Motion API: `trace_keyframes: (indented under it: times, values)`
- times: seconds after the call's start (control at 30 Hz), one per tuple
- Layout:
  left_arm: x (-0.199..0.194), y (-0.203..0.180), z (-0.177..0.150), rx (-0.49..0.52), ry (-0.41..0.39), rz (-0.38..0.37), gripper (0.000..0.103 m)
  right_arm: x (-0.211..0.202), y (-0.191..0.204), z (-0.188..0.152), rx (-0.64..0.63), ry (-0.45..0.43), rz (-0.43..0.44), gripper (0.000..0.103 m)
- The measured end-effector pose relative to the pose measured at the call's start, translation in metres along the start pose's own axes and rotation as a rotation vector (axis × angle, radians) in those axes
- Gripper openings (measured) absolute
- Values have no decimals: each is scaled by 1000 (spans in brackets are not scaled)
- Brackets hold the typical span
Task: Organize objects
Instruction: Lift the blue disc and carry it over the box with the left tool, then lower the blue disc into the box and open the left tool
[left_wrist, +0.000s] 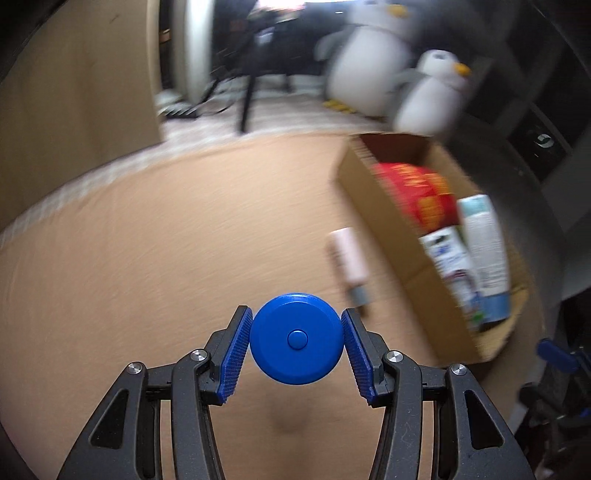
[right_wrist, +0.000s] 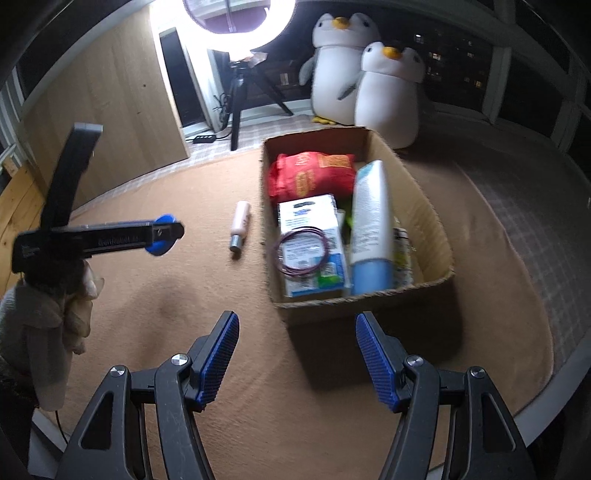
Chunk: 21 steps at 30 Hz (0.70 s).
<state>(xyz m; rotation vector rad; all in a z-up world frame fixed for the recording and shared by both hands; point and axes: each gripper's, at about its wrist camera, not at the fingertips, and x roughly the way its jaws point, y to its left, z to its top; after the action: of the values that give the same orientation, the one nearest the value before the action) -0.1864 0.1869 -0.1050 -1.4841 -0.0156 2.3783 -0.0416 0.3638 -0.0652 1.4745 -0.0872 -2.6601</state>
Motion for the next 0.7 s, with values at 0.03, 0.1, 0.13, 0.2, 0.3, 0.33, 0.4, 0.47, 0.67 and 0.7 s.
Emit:
trace_keyframes:
  times: [0.03, 0.1, 0.13, 0.2, 0.3, 0.33, 0.4, 0.47, 0.67, 0.7]
  values:
    - [-2, -12, 3, 17, -7, -12, 54, -1, -4, -1, 7, 0, -4, 62]
    - [-2, -32, 9, 44, -15, -39, 54, -3, -12, -4, 19, -1, -11, 62]
    - [-2, -42, 12, 58, -18, -48, 54, -3, -17, -5, 28, 1, -14, 62]
    - [3, -61, 19, 83, -19, -65, 54, -5, -26, -8, 44, 2, -20, 62]
    - [11, -88, 24, 125, -16, -86, 54, -7, -39, -12, 66, 3, -31, 62]
    - [14, -96, 25, 137, -13, -92, 54, -8, -43, -14, 73, 4, -35, 62]
    - [20, -110, 26, 157, -6, -103, 54, -9, -50, -16, 86, 6, -41, 62]
    - [25, -124, 26, 177, 1, -112, 54, -10, -57, -19, 98, 8, -46, 62]
    - [37, -149, 27, 211, 20, -125, 54, -10, -71, -25, 124, 16, -59, 62]
    - [38, -152, 27, 213, 23, -127, 54, -10, -72, -26, 128, 17, -60, 62]
